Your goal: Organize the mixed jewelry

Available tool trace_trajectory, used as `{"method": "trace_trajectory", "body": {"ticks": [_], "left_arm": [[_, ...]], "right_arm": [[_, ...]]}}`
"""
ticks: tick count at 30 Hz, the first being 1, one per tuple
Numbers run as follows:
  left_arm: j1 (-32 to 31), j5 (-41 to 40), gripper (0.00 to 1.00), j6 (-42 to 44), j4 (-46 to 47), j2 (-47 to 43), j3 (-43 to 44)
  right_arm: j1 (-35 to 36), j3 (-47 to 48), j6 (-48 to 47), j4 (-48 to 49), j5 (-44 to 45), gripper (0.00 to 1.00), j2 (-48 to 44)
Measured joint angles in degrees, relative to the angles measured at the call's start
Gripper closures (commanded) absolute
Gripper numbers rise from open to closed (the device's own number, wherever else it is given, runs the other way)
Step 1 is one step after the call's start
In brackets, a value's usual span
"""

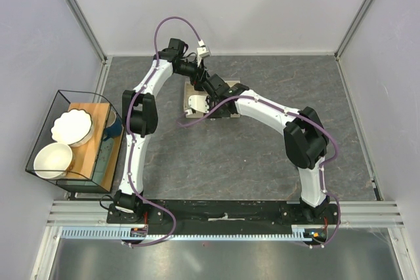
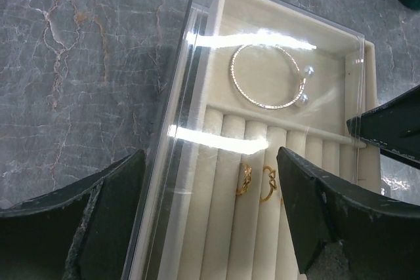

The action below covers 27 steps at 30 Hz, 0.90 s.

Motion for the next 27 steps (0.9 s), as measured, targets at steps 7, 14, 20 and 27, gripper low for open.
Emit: {"method": "trace_trajectory", "body": {"ticks": [7, 14, 20, 27], "left_arm": [[-0.02, -0.31, 0.13, 0.02, 0.15, -0.09, -0.02], [-0.04, -0.35, 0.13, 0.0, 0.17, -0.09, -0.02], [-0.28, -0.35, 0.14, 0.02, -0.61, -0.2, -0.02], [-0.39, -0.35, 0.14, 0.02, -0.74, -0.2, -0.02]], "right_arm": [[0.11, -1.33, 0.0, 0.94, 0.09, 0.52, -0.55], [0.39, -1.88, 0.31, 1.18, 0.07, 0.51, -2.4], [0.76, -1.88, 0.26, 3.91, 1.99, 0.5, -6.75], [1.09, -1.88, 1.99, 3.39, 0.98, 0.52, -9.05]]}}
